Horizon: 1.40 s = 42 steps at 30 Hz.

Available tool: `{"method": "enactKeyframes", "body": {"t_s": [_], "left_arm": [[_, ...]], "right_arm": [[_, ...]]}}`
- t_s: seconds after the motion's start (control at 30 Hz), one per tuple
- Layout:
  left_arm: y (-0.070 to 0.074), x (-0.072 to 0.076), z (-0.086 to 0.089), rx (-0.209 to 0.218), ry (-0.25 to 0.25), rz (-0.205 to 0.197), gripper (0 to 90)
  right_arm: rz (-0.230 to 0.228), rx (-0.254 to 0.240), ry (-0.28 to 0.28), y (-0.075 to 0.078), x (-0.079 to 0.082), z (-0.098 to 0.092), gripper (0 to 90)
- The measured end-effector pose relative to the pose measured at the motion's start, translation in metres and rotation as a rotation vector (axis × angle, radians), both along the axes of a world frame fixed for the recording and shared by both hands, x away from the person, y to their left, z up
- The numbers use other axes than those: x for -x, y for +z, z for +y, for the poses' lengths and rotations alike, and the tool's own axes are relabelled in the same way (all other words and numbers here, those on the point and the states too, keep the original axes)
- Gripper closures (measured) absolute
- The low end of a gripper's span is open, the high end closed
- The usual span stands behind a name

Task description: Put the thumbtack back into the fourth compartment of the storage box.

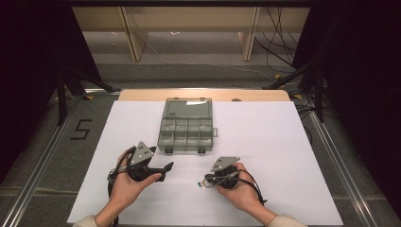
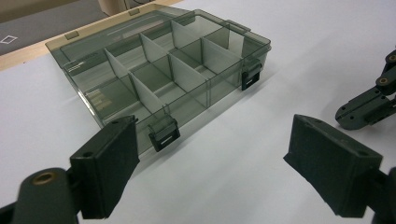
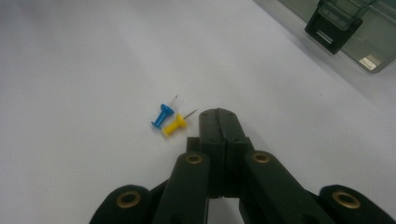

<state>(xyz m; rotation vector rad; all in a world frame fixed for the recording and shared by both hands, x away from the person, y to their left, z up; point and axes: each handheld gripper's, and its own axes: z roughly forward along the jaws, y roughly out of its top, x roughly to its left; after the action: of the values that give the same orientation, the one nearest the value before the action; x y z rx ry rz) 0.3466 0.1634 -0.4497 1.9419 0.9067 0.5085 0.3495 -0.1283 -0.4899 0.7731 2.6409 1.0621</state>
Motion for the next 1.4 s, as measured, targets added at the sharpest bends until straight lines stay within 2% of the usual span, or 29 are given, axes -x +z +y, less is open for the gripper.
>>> {"method": "enactKeyframes", "body": {"t_s": [0.07,0.2,0.23,0.37,0.43,0.47,0.5,0.57,0.63,0.83,0.93,0.97,1.03,1.1,1.13,1.23,1.27,1.4], "left_arm": [[0.000,-0.001,0.001,-0.013,-0.006,-0.007,15.7],[0.000,0.000,0.000,0.001,0.002,0.001,15.7],[0.000,0.000,0.000,0.003,0.001,0.000,15.7],[0.000,0.000,0.001,-0.011,-0.007,-0.007,15.7],[0.000,0.000,0.001,-0.009,-0.006,-0.005,15.7],[0.000,-0.001,0.001,-0.008,-0.005,-0.006,15.7],[0.000,-0.001,0.001,-0.008,-0.004,-0.005,15.7],[0.000,0.000,0.000,0.002,0.003,0.002,15.7],[-0.001,0.000,0.000,0.003,0.002,-0.001,15.7],[-0.001,-0.001,0.000,-0.011,-0.010,-0.008,15.7],[-0.001,-0.001,0.000,-0.006,-0.012,-0.005,15.7],[-0.001,-0.001,0.000,-0.007,-0.014,-0.007,15.7],[-0.001,-0.001,0.000,-0.006,-0.008,-0.007,15.7],[-0.001,-0.001,0.000,-0.007,-0.008,-0.006,15.7],[-0.001,-0.001,0.000,-0.005,-0.007,-0.005,15.7],[-0.001,-0.001,0.000,-0.011,-0.010,-0.008,15.7],[-0.001,-0.001,0.000,-0.010,-0.010,-0.008,15.7],[-0.001,-0.001,0.000,-0.007,-0.008,-0.006,15.7]], "right_arm": [[-0.007,-0.015,-0.010,0.000,0.000,0.000,90.0],[-0.006,-0.020,-0.009,0.005,-0.001,-0.001,90.0],[-0.020,-0.033,-0.018,0.004,-0.001,-0.001,90.0],[-0.001,-0.029,-0.011,0.008,-0.002,-0.003,90.0],[-0.028,-0.045,-0.021,0.007,-0.003,-0.002,90.0],[-0.013,-0.042,-0.022,0.009,-0.003,-0.002,90.0],[-0.015,-0.040,-0.013,0.010,-0.004,-0.002,90.0],[-0.029,-0.053,-0.029,0.011,-0.005,-0.001,90.0],[-0.018,-0.049,-0.021,0.014,-0.005,-0.002,90.0],[-0.026,-0.060,-0.033,0.019,-0.008,-0.003,90.0],[-0.047,-0.076,-0.042,0.018,-0.009,-0.002,90.0],[-0.031,-0.067,-0.040,0.020,-0.009,-0.004,90.0],[-0.031,-0.067,-0.038,0.020,-0.010,-0.004,90.0],[-0.050,-0.080,-0.048,0.020,-0.011,-0.003,90.0],[-0.032,-0.069,-0.039,0.021,-0.011,-0.004,90.0],[-0.057,-0.085,-0.050,0.022,-0.013,-0.002,90.0],[-0.041,-0.078,-0.049,0.024,-0.013,-0.003,90.0],[-0.045,-0.078,-0.049,0.025,-0.015,-0.003,90.0]]}}
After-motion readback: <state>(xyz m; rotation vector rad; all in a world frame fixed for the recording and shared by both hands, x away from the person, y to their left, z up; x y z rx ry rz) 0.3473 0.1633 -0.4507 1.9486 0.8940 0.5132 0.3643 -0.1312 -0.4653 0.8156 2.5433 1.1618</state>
